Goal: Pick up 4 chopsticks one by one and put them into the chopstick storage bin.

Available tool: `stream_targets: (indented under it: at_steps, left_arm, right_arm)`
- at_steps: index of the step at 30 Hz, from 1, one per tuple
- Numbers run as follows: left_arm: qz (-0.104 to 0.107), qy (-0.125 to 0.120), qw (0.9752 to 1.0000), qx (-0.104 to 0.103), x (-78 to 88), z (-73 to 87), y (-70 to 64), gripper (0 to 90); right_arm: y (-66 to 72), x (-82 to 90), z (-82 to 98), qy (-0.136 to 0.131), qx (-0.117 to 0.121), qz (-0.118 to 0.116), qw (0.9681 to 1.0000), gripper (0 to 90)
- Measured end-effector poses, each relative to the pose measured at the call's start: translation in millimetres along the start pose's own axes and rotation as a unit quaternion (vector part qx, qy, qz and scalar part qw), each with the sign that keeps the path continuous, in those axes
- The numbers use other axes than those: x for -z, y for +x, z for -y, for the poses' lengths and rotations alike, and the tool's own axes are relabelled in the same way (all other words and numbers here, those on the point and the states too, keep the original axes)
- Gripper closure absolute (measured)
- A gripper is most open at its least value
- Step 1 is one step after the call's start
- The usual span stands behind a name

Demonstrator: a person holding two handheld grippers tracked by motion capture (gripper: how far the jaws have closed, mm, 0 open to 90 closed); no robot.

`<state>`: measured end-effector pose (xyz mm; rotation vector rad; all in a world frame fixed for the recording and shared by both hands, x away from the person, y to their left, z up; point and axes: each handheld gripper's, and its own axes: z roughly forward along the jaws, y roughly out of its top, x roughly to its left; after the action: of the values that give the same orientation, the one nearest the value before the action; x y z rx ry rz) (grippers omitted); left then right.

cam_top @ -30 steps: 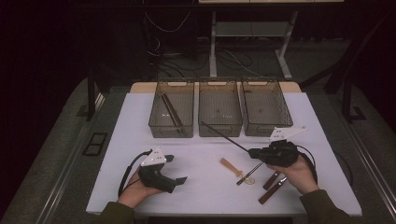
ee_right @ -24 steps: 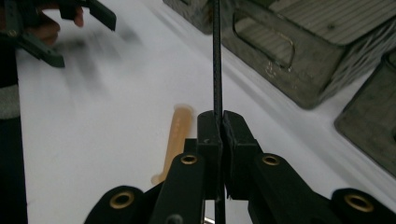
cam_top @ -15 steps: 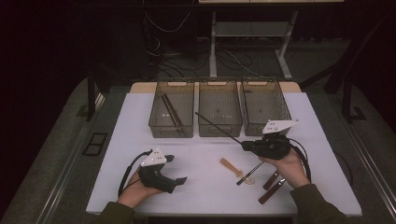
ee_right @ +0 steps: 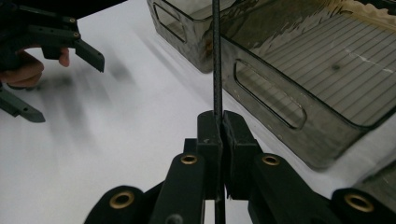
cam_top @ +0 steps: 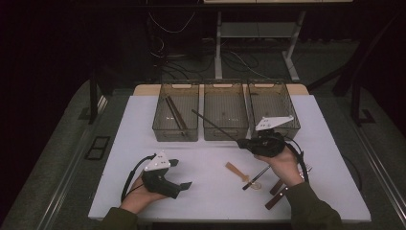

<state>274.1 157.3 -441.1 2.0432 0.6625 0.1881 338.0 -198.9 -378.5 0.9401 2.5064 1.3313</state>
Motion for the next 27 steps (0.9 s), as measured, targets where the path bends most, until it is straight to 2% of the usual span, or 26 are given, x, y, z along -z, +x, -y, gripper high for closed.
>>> stream_targets:
  at_steps: [5, 18, 23, 27]
  left_arm:
    - [0.0, -0.002, 1.0, 0.001, 0.2, 0.0, -0.4, 5.5]
    - [0.003, -0.003, 1.0, 0.005, -0.8, -0.2, -1.4, 5.4]
    - [0.003, 0.002, 0.9999, 0.009, -1.9, 0.2, -1.5, 1.0]
    - [0.002, 0.0, 1.0, 0.009, -1.7, -0.1, -1.7, 0.8]
  right_arm:
    - [3.5, -11.0, -12.5, 0.012, 0.0, 0.018, 0.9998, 86.4]
    - [4.3, -37.8, -45.4, 0.016, -0.015, 0.036, 0.9991, 86.4]
    - [3.8, -48.8, -60.6, 0.02, -0.018, 0.043, 0.9987, 86.4]
    - [3.4, -59.1, -72.8, 0.027, -0.028, 0.05, 0.998, 86.3]
